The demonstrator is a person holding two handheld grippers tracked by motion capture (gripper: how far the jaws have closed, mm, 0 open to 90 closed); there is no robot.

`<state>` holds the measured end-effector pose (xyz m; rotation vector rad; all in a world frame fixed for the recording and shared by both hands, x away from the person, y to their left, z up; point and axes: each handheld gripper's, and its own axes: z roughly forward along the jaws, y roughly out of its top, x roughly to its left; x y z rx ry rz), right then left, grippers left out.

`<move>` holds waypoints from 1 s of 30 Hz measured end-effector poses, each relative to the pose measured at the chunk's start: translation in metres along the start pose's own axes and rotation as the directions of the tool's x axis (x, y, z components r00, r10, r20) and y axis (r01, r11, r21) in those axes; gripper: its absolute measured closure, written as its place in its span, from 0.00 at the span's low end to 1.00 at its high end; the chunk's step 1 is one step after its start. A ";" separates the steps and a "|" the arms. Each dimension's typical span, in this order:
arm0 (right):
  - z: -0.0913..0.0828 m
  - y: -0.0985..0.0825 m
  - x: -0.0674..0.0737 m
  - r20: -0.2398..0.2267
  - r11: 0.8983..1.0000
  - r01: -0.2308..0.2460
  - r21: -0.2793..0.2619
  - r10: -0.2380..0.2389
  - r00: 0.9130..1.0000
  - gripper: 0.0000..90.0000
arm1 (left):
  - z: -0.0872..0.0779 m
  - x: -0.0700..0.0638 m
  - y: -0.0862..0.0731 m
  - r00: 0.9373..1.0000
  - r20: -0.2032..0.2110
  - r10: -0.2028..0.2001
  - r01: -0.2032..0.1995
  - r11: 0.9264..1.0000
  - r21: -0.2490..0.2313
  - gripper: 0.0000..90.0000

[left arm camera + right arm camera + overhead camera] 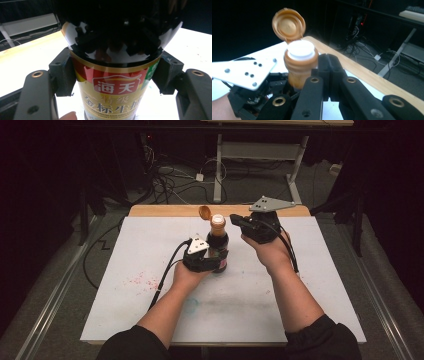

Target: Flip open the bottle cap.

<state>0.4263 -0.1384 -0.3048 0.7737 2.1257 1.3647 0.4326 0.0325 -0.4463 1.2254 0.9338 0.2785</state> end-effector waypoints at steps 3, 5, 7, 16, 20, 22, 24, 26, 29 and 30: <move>0.000 -0.008 -0.003 0.002 1.000 -0.013 0.004 0.013 1.000 1.00 | 0.000 0.000 0.000 1.000 0.000 0.001 -0.001 1.000 0.000 0.32; -0.001 -0.013 -0.004 0.003 1.000 -0.020 0.005 0.020 1.000 1.00 | 0.000 0.000 0.000 1.000 0.000 0.001 -0.001 1.000 0.000 0.32; -0.001 -0.017 -0.005 0.000 1.000 -0.024 0.008 0.024 1.000 1.00 | 0.000 0.000 0.000 1.000 0.000 0.001 -0.001 1.000 0.001 0.32; 0.000 -0.039 -0.005 -0.018 0.999 -0.046 0.014 0.047 0.999 0.81 | -0.001 0.000 0.001 1.000 -0.001 0.001 -0.001 1.000 0.006 0.32; -0.002 -0.054 -0.005 -0.026 0.998 -0.064 0.017 0.065 0.998 0.66 | -0.001 0.000 0.001 1.000 -0.002 0.000 0.000 1.000 0.006 0.32; -0.003 -0.062 -0.005 -0.020 0.997 -0.073 0.015 0.073 0.997 0.58 | -0.001 0.000 0.001 1.000 -0.001 0.000 0.000 1.000 0.007 0.32; -0.003 -0.071 -0.005 -0.013 0.997 -0.078 0.017 0.079 0.997 0.48 | -0.001 0.000 0.001 1.000 -0.001 -0.001 0.001 1.000 0.007 0.32; -0.003 -0.081 -0.005 -0.007 0.996 -0.088 0.024 0.088 0.996 0.41 | -0.001 0.000 0.001 1.000 -0.002 -0.002 0.002 1.000 0.006 0.32; -0.004 -0.097 -0.005 -0.002 0.994 -0.105 0.029 0.106 0.994 0.31 | -0.001 0.000 0.001 1.000 -0.003 -0.003 0.003 1.000 0.006 0.31; -0.004 -0.103 -0.005 -0.001 0.993 -0.110 0.034 0.110 0.994 0.29 | 0.000 0.000 0.001 1.000 -0.004 -0.004 0.004 1.000 0.006 0.31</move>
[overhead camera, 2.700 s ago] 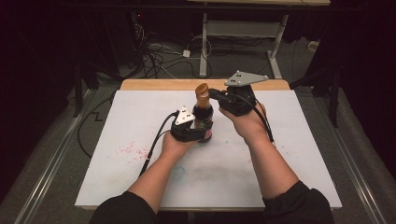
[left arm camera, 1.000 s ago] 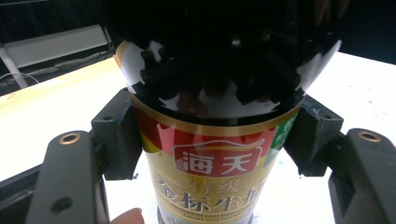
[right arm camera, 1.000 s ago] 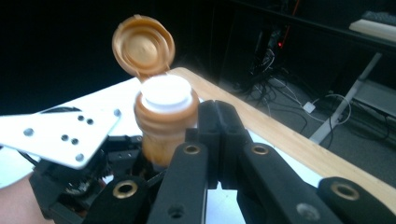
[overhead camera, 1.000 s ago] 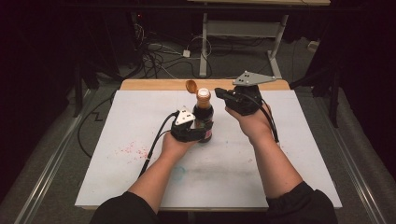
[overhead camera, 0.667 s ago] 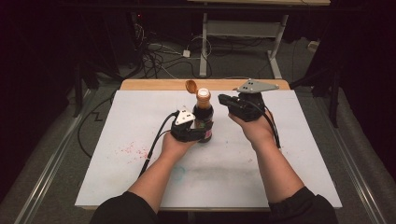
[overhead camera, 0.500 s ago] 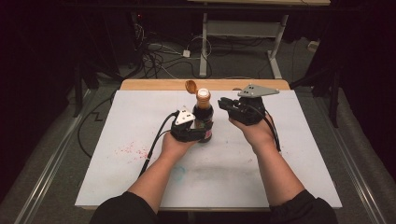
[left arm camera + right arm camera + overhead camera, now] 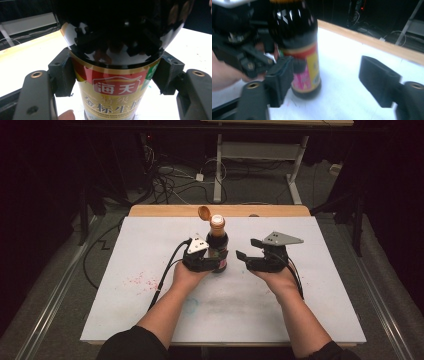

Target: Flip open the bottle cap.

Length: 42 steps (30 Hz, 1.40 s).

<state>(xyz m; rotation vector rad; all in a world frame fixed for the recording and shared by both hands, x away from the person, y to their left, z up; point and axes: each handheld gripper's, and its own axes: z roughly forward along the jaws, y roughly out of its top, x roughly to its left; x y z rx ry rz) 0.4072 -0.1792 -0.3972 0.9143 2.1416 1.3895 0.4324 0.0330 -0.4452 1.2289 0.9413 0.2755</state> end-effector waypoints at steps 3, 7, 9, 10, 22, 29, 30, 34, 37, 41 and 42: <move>0.001 -0.017 -0.001 0.013 1.000 -0.014 0.022 0.014 1.000 0.20 | 0.000 0.000 0.000 1.000 -0.004 -0.001 0.001 1.000 0.000 0.31; 0.001 -0.039 -0.002 0.027 0.998 -0.043 0.048 0.042 0.999 0.13 | 0.000 -0.001 0.000 1.000 -0.009 0.000 0.000 1.000 0.001 0.31; 0.001 -0.049 -0.003 0.037 0.996 -0.058 0.067 0.055 0.998 0.07 | 0.000 -0.001 0.001 1.000 -0.012 0.005 -0.005 1.000 0.001 0.31; 0.001 -0.053 -0.004 0.040 0.995 -0.061 0.074 0.058 0.998 0.03 | -0.001 -0.001 0.000 1.000 -0.013 0.007 -0.007 1.000 0.002 0.31; -0.018 -0.092 -0.006 0.109 0.989 -0.064 0.135 0.050 0.993 0.01 | -0.013 0.009 -0.011 0.998 -0.046 -0.034 0.039 0.992 0.117 0.17; -0.032 -0.101 -0.004 0.127 0.990 -0.056 0.129 0.039 0.991 0.01 | -0.037 0.016 -0.028 0.997 -0.067 -0.042 0.053 0.983 0.178 0.08; -0.034 -0.101 -0.004 0.130 0.990 -0.056 0.130 0.039 0.991 0.01 | -0.042 0.017 -0.030 0.997 -0.072 -0.039 0.052 0.982 0.183 0.06; -0.041 -0.106 -0.002 0.136 0.991 -0.051 0.124 0.034 0.990 0.01 | -0.061 0.021 -0.036 0.995 -0.091 -0.037 0.056 0.976 0.211 0.00; -0.045 -0.108 0.000 0.136 0.991 -0.056 0.118 0.039 0.990 0.01 | -0.078 0.022 -0.035 0.995 -0.097 -0.022 0.042 0.978 0.206 0.00; -0.050 -0.110 0.002 0.134 0.992 -0.052 0.113 0.037 0.990 0.01 | -0.102 0.025 -0.036 0.994 -0.113 -0.006 0.029 0.978 0.209 0.00; -0.051 -0.111 0.003 0.134 0.993 -0.051 0.110 0.036 0.990 0.01 | -0.107 0.025 -0.035 0.993 -0.118 -0.003 0.027 0.978 0.206 0.00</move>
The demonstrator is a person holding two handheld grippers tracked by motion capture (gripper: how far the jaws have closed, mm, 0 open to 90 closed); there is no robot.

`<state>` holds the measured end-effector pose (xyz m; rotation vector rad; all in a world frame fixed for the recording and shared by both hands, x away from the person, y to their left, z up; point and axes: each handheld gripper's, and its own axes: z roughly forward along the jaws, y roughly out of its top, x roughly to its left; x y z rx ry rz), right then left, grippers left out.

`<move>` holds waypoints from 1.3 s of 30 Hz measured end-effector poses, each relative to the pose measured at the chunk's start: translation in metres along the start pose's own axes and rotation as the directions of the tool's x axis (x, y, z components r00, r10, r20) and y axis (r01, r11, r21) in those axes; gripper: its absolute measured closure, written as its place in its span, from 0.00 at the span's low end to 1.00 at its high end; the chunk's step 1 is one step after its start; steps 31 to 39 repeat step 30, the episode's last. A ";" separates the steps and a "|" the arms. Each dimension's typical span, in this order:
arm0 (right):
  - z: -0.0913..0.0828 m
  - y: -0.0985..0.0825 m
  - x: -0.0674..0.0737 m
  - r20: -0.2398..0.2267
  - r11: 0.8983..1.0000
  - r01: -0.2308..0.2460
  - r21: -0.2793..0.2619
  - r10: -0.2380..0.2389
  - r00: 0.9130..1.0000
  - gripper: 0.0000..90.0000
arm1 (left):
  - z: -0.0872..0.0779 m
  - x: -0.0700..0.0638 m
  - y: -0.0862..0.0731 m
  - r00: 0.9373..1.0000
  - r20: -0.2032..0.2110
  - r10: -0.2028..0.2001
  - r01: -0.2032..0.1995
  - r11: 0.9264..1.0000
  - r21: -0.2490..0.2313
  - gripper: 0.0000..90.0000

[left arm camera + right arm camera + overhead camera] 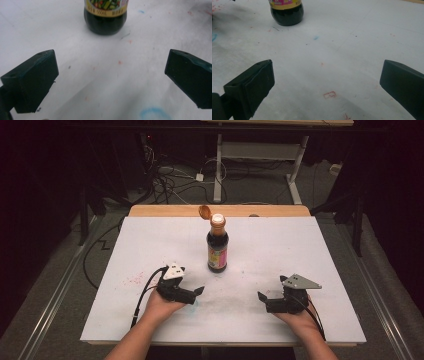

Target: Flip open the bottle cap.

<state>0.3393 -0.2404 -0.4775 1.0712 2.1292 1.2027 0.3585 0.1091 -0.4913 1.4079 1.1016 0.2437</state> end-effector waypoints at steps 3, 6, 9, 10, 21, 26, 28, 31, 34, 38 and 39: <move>-0.002 -0.001 0.001 0.000 1.000 0.002 -0.006 -0.002 1.000 0.01 | -0.016 0.005 -0.001 1.000 -0.010 -0.003 0.003 1.000 -0.025 0.00; -0.005 -0.002 0.001 0.000 1.000 0.004 -0.015 -0.004 1.000 0.01 | -0.032 0.011 -0.002 1.000 -0.014 -0.011 0.011 0.999 -0.046 0.00; -0.008 -0.003 0.002 0.000 1.000 0.001 -0.019 -0.001 1.000 0.01 | -0.049 0.016 -0.003 1.000 -0.015 -0.023 0.022 0.998 -0.065 0.00; -0.009 -0.004 0.002 -0.001 1.000 -0.003 -0.023 0.003 1.000 0.01 | -0.054 0.017 -0.003 1.000 -0.015 -0.022 0.021 0.997 -0.072 0.00; -0.016 -0.008 0.004 0.004 0.999 -0.002 -0.046 0.002 1.000 0.01 | -0.086 0.019 -0.012 1.000 -0.011 -0.017 0.016 0.995 -0.098 0.00; -0.018 -0.007 0.004 0.010 0.998 -0.007 -0.065 0.008 1.000 0.01 | -0.084 0.021 -0.011 1.000 -0.015 -0.025 0.024 0.995 -0.097 0.00; -0.019 -0.007 0.004 0.011 0.998 -0.005 -0.070 0.006 1.000 0.01 | -0.085 0.020 -0.011 1.000 -0.011 -0.026 0.024 0.995 -0.098 0.00; -0.019 -0.007 0.004 0.013 0.998 -0.006 -0.069 0.006 1.000 0.01 | -0.085 0.020 -0.011 1.000 -0.012 -0.029 0.028 0.994 -0.103 0.00; -0.019 -0.007 0.004 0.013 0.998 -0.006 -0.069 0.006 1.000 0.01 | -0.085 0.020 -0.011 1.000 -0.012 -0.029 0.028 0.994 -0.103 0.00; -0.019 -0.007 0.004 0.013 0.998 -0.006 -0.069 0.006 1.000 0.01 | -0.085 0.020 -0.011 1.000 -0.012 -0.029 0.028 0.994 -0.103 0.00; -0.019 -0.007 0.004 0.013 0.998 -0.006 -0.069 0.006 1.000 0.01 | -0.085 0.020 -0.011 1.000 -0.012 -0.029 0.028 0.994 -0.103 0.00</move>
